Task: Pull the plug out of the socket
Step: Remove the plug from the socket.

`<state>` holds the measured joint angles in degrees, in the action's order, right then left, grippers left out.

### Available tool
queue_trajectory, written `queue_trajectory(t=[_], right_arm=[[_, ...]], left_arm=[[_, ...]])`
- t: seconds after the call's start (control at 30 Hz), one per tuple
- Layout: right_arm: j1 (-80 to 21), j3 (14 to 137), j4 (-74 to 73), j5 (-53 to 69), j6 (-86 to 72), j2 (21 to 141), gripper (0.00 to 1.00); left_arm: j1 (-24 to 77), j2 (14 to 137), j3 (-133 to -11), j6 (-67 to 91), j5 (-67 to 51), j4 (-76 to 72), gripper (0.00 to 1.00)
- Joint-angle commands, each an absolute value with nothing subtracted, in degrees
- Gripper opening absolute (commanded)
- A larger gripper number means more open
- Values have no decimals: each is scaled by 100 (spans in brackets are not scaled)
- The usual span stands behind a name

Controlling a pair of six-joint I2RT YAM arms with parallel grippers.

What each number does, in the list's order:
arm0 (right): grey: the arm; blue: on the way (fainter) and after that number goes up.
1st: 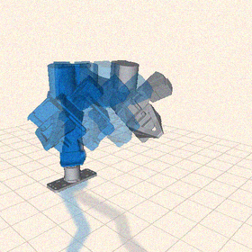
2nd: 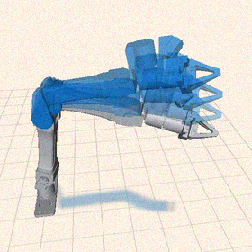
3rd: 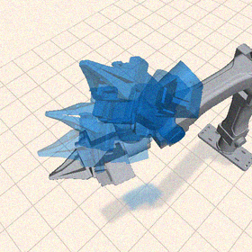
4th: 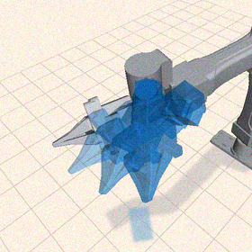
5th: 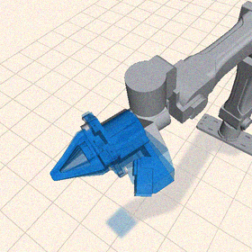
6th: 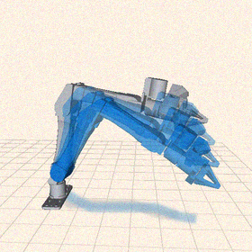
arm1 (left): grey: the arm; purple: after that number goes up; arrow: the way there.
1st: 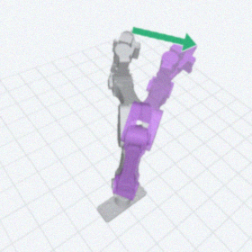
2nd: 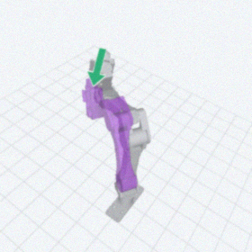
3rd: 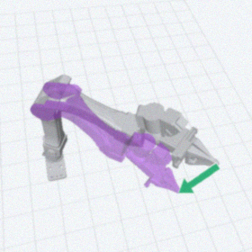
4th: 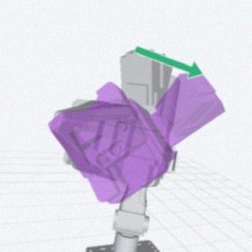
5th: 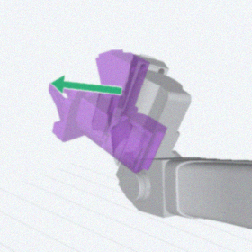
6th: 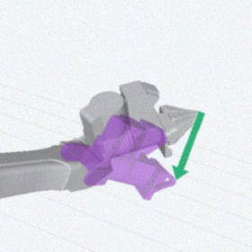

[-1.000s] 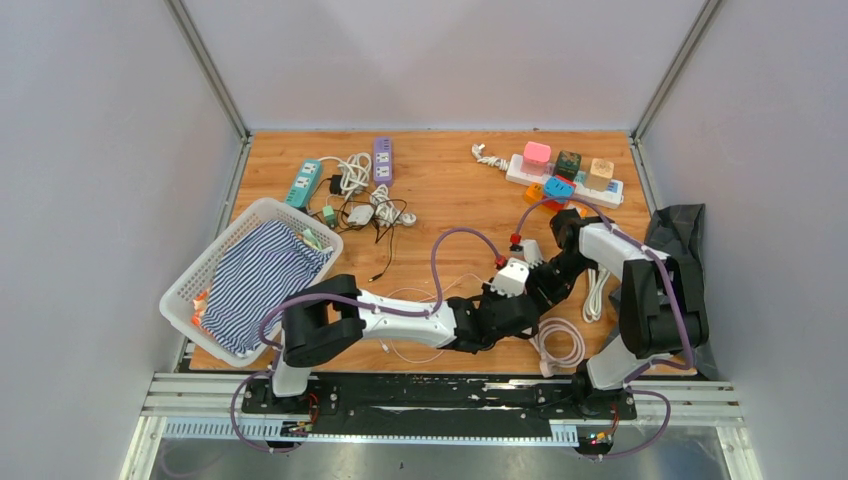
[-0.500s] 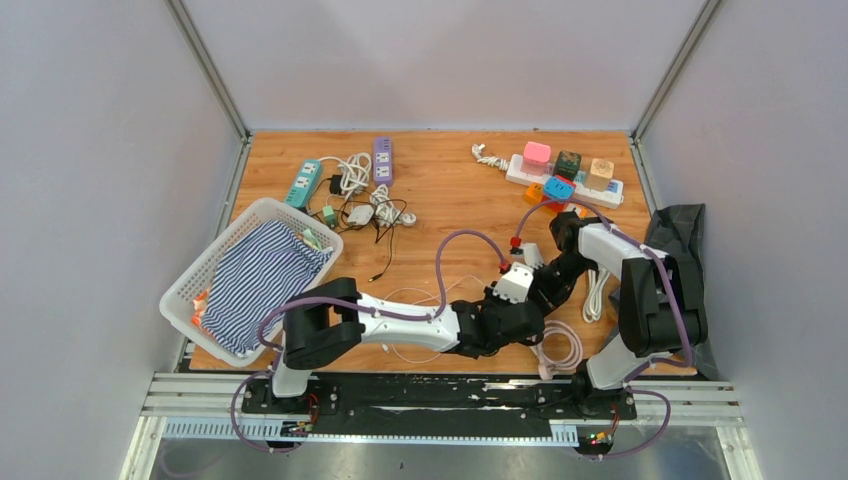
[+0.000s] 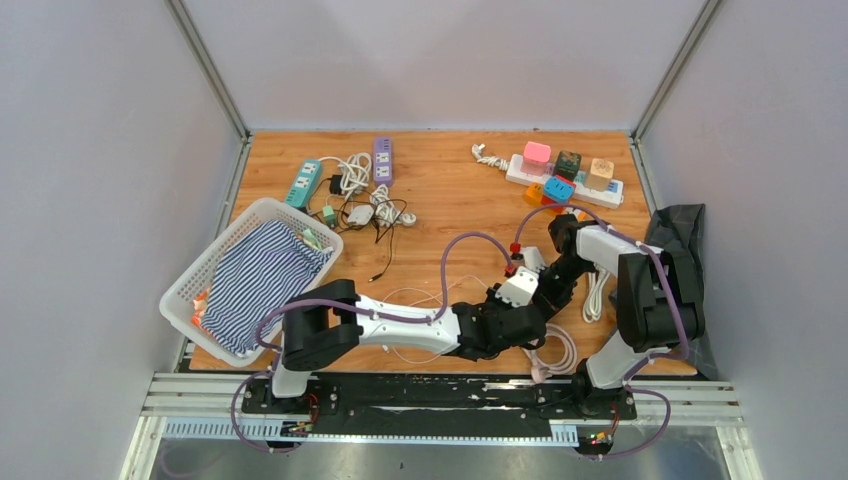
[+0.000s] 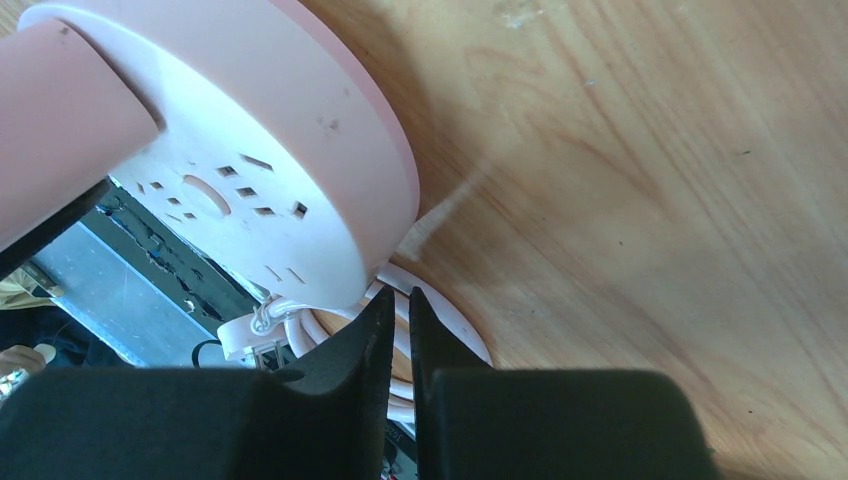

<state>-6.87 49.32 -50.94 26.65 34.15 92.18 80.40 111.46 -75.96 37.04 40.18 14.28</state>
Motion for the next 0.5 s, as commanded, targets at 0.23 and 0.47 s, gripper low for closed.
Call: queue_trajectory(t=[0.23,0.47], right_arm=[[-704,4781,-4298,1960,3698,9354,14],[-712,4779,-4298,1960,3692,9363,14]], left_arm=[[7695,10839,-6922,4057,1731,-72,0],[7702,10575,-6733,4063,2364,-70,0]])
